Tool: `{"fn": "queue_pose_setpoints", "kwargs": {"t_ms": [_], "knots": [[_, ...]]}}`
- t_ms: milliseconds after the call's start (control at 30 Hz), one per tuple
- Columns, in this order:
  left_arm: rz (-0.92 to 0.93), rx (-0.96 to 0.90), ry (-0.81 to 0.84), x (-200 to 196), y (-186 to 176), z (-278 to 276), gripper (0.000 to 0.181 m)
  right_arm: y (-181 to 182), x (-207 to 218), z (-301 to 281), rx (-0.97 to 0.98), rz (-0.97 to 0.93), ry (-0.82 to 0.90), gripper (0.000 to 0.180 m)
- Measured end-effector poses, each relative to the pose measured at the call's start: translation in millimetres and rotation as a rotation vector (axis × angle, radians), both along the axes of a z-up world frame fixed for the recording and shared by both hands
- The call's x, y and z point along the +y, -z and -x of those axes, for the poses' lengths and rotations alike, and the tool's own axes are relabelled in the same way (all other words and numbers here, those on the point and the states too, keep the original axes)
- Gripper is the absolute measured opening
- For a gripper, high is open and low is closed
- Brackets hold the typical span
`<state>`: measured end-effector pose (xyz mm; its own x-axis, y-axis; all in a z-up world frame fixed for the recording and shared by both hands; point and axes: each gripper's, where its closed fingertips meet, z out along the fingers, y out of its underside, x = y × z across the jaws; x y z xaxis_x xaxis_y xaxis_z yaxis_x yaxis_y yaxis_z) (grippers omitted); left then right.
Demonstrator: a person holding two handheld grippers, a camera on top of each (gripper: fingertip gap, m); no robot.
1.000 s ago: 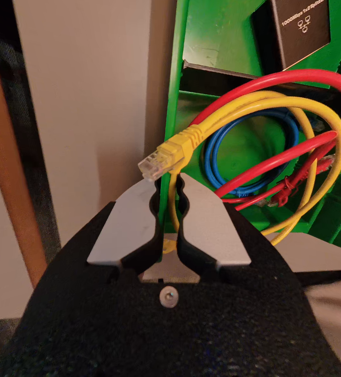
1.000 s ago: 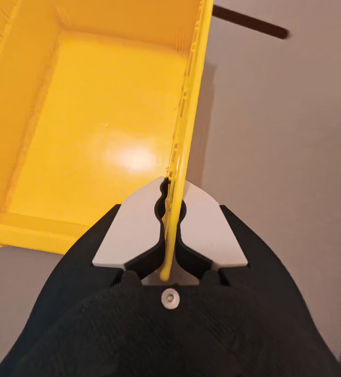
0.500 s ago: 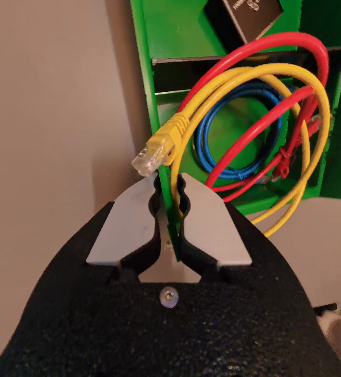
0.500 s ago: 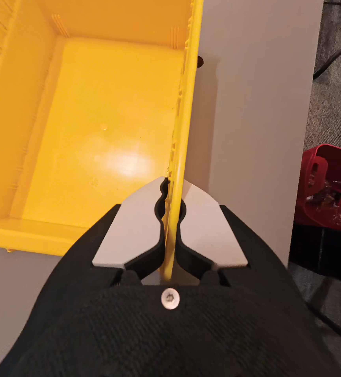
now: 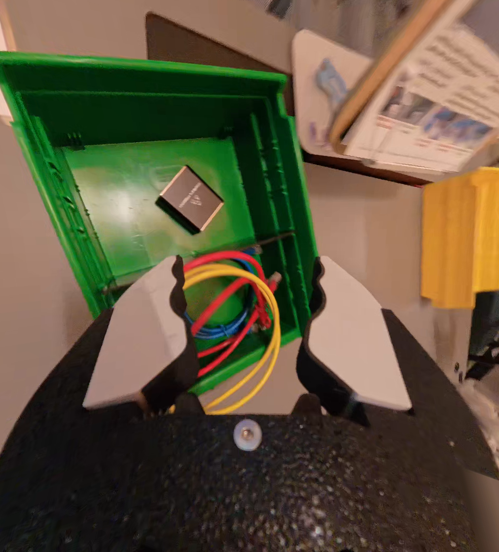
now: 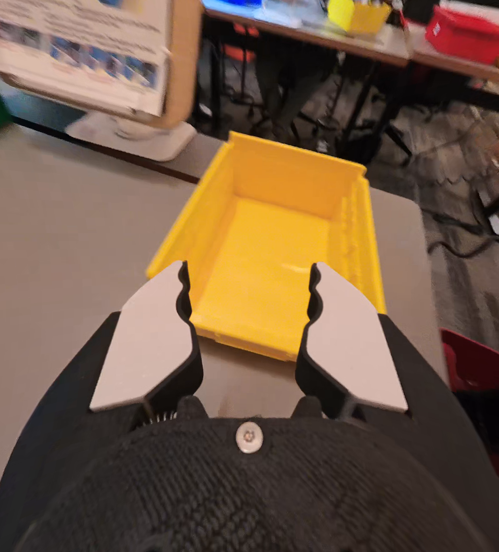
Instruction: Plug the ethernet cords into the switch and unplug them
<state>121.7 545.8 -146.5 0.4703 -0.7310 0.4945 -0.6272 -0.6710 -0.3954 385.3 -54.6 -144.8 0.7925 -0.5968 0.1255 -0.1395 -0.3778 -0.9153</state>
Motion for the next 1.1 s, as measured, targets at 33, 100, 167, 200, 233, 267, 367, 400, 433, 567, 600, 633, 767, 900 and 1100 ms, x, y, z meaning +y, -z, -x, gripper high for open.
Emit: {"fn": "queue_pose_setpoints", "kwargs": {"t_ms": [33, 100, 167, 200, 233, 267, 367, 400, 433, 567, 600, 633, 767, 900, 1100], "knots": [[0.013, 0.075, -0.029, 8, 13, -10, 0.082, -3, 11, 12, -0.001, -0.04, -0.029, 0.077], [0.053, 0.228, -0.105, 22, 42, -24, 0.083, -3, 31, 36, 0.014, -0.095, -0.097, 0.077], [0.081, 0.336, -0.166, 30, 67, -34, 0.083, 4, 45, 53, 0.018, -0.107, -0.153, 0.077], [0.095, 0.381, -0.19, 32, 77, -38, 0.082, 10, 50, 59, 0.018, -0.086, -0.185, 0.077], [0.097, 0.419, -0.208, 34, 86, -42, 0.083, 16, 54, 63, 0.022, -0.047, -0.221, 0.077], [0.087, 0.451, -0.22, 36, 93, -45, 0.083, 21, 55, 63, 0.029, -0.009, -0.232, 0.078], [0.087, 0.551, -0.243, 37, 116, -51, 0.084, 29, 56, 58, 0.023, 0.016, -0.212, 0.08], [0.094, 0.569, -0.245, 35, 122, -54, 0.083, 31, 58, 59, 0.03, 0.013, -0.224, 0.08], [0.1, 0.588, -0.245, 34, 128, -55, 0.082, 34, 60, 60, 0.043, 0.014, -0.235, 0.08], [0.067, 0.717, -0.252, 39, 148, -46, 0.082, 48, 66, 62, 0.072, 0.031, -0.283, 0.081], [0.101, 0.689, -0.273, 37, 151, -52, 0.074, 51, 66, 61, 0.09, 0.036, -0.283, 0.081], [0.123, 0.678, -0.286, 36, 154, -54, 0.068, 53, 67, 62, 0.105, 0.033, -0.287, 0.082], [0.099, 0.743, -0.279, 36, 163, -52, 0.071, 57, 73, 66, 0.119, 0.025, -0.317, 0.082], [0.044, 0.787, -0.199, 35, 165, -55, 0.07, 65, 77, 68, 0.14, 0.047, -0.331, 0.082], [-0.137, 0.743, 0.093, 35, 162, -63, 0.069, 65, 77, 72, 0.124, 0.078, -0.33, 0.081]]}}
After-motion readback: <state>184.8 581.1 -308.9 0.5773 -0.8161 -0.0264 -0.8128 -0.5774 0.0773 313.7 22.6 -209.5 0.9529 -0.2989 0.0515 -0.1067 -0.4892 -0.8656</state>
